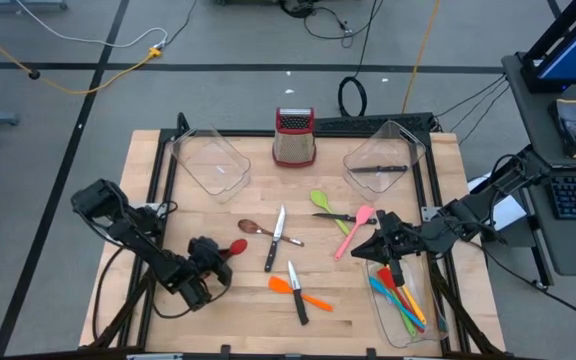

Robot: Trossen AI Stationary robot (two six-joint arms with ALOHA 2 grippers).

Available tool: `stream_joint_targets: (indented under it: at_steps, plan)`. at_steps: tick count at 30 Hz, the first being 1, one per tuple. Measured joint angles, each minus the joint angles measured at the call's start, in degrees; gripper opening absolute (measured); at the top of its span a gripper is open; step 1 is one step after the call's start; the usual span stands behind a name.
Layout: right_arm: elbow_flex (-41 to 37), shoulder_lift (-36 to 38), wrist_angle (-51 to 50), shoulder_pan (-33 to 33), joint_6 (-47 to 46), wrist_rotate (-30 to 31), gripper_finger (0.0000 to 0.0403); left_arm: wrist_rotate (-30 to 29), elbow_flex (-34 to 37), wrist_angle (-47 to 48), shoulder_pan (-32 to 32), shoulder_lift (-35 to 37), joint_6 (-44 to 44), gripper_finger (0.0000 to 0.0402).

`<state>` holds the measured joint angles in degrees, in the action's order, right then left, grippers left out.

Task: Pick & Place Kitchen Items
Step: Put the red serving spoon into the top left transparent bin

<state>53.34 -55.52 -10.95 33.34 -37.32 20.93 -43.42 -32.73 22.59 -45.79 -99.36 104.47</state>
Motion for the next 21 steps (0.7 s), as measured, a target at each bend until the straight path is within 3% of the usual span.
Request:
stream_joint_targets:
  at_steps: [5,12,16,21]
  plan:
    - [0.0,0.0,0.0,0.0,-0.2,0.0,0.0,-0.7,0.4,0.7,-1.3,2.0,4.6,0.0]
    - [0.0,0.0,0.0,0.0,0.0,0.1,0.0,-0.2,0.4,0.0,-1.3,2.4,-0.4,0.0001]
    - [0.0,0.0,0.0,0.0,0.0,0.1,0.0,-0.2,0.2,-1.4,-1.3,2.4,-4.6,0.003]
    - [0.0,0.0,0.0,0.0,0.1,0.2,0.0,4.1,-1.7,0.1,-1.2,2.3,-12.1,0.0096]
